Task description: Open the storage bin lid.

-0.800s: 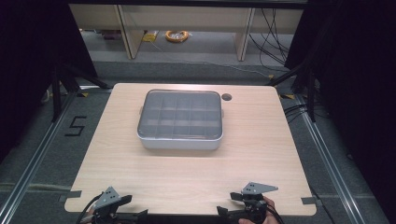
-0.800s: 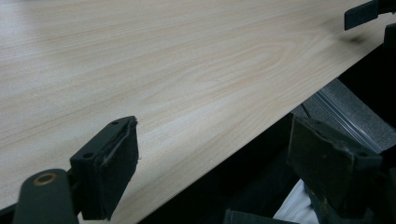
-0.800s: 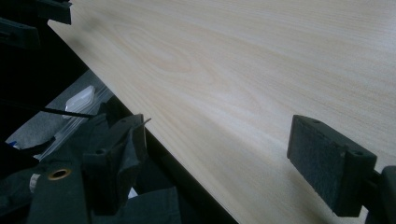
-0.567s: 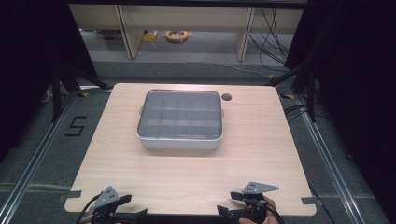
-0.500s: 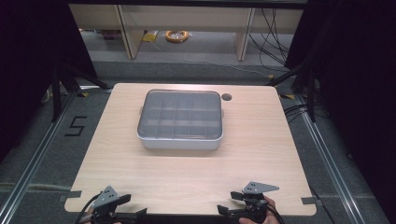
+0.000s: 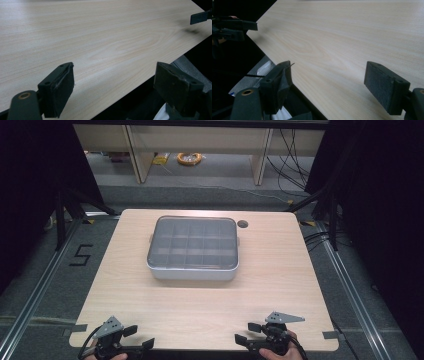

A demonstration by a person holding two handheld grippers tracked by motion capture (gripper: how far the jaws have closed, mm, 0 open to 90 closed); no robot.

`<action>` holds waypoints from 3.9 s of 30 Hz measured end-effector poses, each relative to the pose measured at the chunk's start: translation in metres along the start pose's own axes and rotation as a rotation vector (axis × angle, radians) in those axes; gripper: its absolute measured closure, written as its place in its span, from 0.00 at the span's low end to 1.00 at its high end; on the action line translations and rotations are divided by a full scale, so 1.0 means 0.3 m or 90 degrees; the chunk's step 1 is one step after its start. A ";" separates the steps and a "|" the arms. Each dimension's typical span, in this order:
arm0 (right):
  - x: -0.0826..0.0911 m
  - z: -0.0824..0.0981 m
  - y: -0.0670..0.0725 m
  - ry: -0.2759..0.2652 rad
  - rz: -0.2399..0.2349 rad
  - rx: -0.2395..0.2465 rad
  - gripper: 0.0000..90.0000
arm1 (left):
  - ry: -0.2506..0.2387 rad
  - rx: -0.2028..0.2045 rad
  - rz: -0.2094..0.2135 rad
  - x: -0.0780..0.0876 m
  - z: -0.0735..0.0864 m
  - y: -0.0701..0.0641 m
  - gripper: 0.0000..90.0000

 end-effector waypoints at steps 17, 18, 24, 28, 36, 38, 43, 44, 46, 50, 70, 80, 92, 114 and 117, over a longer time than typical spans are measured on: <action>0.019 -0.047 -0.049 -0.044 0.028 0.030 0.27 | -0.004 0.001 -0.007 -0.013 -0.008 0.003 0.18; 0.020 -0.049 -0.048 -0.043 0.032 0.023 0.27 | -0.006 0.001 -0.008 -0.012 -0.010 0.005 0.18; 0.023 -0.072 -0.056 -0.057 0.029 0.002 0.27 | -0.020 0.022 -0.004 -0.003 -0.027 0.023 0.18; 0.025 -0.091 -0.078 -0.070 0.026 0.009 0.29 | -0.027 0.026 -0.019 0.001 -0.043 0.035 0.18; 0.030 -0.139 -0.125 -0.093 0.035 -0.013 0.30 | -0.050 0.042 -0.033 0.006 -0.081 0.081 0.18; 0.031 -0.144 -0.127 -0.097 0.034 -0.016 0.30 | -0.048 0.048 -0.031 0.000 -0.085 0.084 0.18; 0.031 -0.176 -0.138 -0.103 0.042 -0.041 0.31 | -0.052 0.052 -0.034 -0.014 -0.117 0.107 0.18; 0.031 -0.190 -0.155 -0.114 0.046 -0.004 0.31 | -0.050 0.048 -0.032 -0.013 -0.124 0.114 0.18; 0.032 -0.200 -0.156 -0.115 0.047 -0.009 0.31 | -0.052 0.048 -0.034 -0.013 -0.140 0.125 0.18; 0.025 -0.221 -0.168 -0.119 0.046 -0.004 0.32 | -0.070 0.062 -0.034 -0.022 -0.177 0.144 0.18; -0.015 -0.399 -0.190 -0.141 0.055 -0.016 0.32 | -0.078 0.052 -0.055 -0.075 -0.307 0.236 0.18; -0.040 -0.519 -0.212 -0.152 0.055 -0.022 0.34 | -0.085 0.086 -0.062 -0.114 -0.417 0.322 0.19; -0.129 -0.663 -0.247 -0.155 0.059 -0.019 0.37 | -0.078 0.112 -0.079 -0.196 -0.543 0.411 0.19; -0.207 -0.783 -0.309 -0.152 0.077 -0.065 0.41 | -0.071 0.151 -0.103 -0.311 -0.645 0.542 0.19; -0.222 -0.796 -0.320 -0.155 0.079 -0.061 0.41 | -0.065 0.162 -0.106 -0.346 -0.655 0.567 0.19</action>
Point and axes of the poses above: each handheld gripper's, and its own axes: x roughly backward along the jaws, z roughly out of its underside, y roughly to its left, the point moved 4 cm from there along -x, roughly forward along the jaws, and after that the axes turned 8 degrees about -x, right-handed, at the moved point
